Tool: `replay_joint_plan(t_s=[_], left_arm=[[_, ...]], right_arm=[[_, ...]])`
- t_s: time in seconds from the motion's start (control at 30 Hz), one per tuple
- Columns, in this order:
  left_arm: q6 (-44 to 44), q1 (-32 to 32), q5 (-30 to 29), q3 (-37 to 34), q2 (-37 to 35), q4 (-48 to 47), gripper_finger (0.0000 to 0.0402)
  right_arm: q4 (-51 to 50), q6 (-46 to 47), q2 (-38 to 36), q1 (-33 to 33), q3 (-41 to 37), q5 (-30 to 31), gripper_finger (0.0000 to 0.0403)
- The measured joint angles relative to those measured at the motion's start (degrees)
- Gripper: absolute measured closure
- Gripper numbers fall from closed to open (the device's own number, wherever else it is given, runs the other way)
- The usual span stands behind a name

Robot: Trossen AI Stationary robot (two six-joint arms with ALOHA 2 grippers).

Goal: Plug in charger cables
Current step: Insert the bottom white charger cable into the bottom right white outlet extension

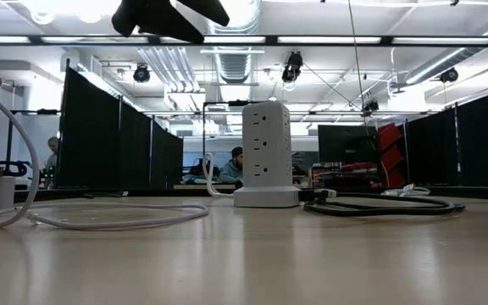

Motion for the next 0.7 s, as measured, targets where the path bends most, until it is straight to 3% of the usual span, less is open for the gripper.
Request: replay_joint_plan(t_s=[0.13, 0.27, 0.33, 0.57, 0.7], left_arm=[[0.00, 0.31, 0.01, 0.00, 0.05, 0.05, 0.0130], [0.00, 0.73, -0.02, 0.00, 0.03, 0.03, 0.0130], [0.00, 0.96, 0.00, 0.00, -0.02, 0.09, 0.0130], [0.02, 3.03, 0.05, 0.00, -0.04, 0.60, 0.0130], [0.81, 5.50, 6.74, 0.00, -0.15, 2.30, 0.0130]], right_arm=[[-0.45, 1.06, 3.22, -0.30, 0.50, 0.00, 0.0274], [-3.12, 0.97, 4.25, -0.83, 1.77, -0.31, 0.0367], [-5.92, -0.33, 3.53, -1.59, 3.24, -0.63, 0.0392], [-21.10, -5.91, -6.48, -7.21, 9.14, 1.59, 0.0400], [-22.89, -4.98, -14.94, -11.93, 11.24, 7.84, 0.0400]])
